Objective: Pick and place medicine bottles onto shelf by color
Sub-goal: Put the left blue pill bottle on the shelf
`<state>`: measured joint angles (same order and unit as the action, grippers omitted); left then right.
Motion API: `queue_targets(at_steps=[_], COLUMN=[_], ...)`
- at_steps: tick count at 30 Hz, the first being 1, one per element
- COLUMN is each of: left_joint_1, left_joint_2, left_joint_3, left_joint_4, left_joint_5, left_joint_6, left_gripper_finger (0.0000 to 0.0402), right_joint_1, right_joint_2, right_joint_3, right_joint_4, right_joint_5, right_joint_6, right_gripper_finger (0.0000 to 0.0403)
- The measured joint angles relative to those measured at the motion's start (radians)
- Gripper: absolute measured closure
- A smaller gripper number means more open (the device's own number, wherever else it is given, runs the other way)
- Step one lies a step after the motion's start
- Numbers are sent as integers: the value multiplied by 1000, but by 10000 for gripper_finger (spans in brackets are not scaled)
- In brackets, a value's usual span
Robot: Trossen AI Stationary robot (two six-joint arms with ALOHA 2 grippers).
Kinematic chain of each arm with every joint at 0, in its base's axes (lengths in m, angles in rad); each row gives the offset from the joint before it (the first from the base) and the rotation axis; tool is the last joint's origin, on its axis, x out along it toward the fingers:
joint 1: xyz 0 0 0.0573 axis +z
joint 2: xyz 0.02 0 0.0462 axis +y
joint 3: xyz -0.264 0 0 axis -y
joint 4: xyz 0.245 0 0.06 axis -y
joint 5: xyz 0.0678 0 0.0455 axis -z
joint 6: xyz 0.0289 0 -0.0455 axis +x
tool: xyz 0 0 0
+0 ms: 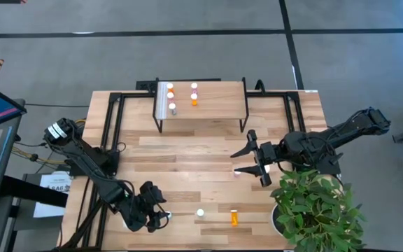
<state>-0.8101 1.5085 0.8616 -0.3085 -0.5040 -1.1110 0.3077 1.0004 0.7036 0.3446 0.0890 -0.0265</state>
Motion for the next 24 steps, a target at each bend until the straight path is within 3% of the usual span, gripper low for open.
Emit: queue_targets(at_steps=[7,14,18,24], left_joint_1=[25,25,28,28], left_joint_2=[0,65,154,243], left_joint_3=[26,87,181,335], left_joint_4=[-4,-126,-158,-363], left_joint_5=[51,101,134,132], left_joint_6=[54,44,84,105], left_gripper_finger=[150,150,150,150], right_joint_1=[0,0,0,0], right_joint_2=[0,0,0,0], right_joint_3=[0,0,0,0], right_joint_4=[0,0,-4,-1], right_joint_5=[0,0,0,-1], right_joint_6=[1,1,2,2], right_gripper_finger=[173,173,173,173])
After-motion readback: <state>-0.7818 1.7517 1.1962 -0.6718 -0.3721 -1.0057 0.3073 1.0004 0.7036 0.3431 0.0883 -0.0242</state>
